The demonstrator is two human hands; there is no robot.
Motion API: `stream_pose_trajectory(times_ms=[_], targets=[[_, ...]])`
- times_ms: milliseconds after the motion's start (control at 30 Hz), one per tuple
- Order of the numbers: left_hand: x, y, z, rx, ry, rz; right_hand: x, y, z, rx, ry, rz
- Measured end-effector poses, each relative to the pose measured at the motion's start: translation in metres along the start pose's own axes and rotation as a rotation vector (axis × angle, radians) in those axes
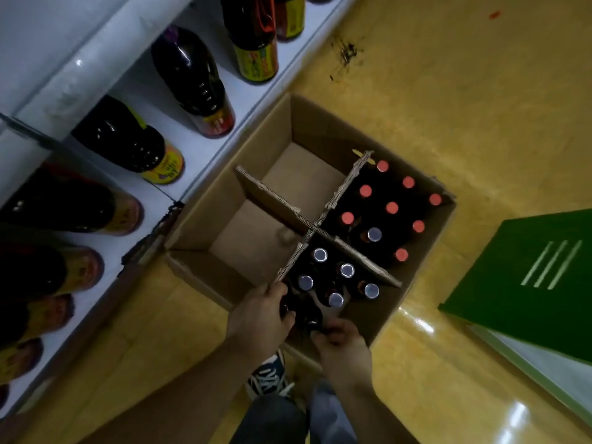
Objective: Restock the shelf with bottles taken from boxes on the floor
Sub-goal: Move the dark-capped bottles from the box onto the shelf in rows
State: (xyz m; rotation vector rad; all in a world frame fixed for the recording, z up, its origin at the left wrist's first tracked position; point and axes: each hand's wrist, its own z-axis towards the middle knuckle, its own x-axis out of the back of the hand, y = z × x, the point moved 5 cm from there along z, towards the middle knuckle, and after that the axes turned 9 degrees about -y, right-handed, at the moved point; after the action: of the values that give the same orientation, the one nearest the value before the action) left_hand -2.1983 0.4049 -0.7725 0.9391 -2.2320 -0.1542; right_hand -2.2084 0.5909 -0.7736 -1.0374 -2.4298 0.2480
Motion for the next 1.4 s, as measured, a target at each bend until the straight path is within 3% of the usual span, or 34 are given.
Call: stream_pose_trajectory(times_ms=[400,1000,1400], targets=[[-0.033,-0.014,0.027,-0.079,-0.033,0.309,-0.040,0.018,0.033,0.029,-0.036,-0.212],[-0.044,-0.025,0.033,-0.207,-0.024,0.259,-0.044,0.011,0.043,0.181,-0.006,-0.540],[-0.027,-0.012,0.004,-0.203,0.039,0.129,-0.016,0.001,0.007,0.176,-0.029,-0.556]])
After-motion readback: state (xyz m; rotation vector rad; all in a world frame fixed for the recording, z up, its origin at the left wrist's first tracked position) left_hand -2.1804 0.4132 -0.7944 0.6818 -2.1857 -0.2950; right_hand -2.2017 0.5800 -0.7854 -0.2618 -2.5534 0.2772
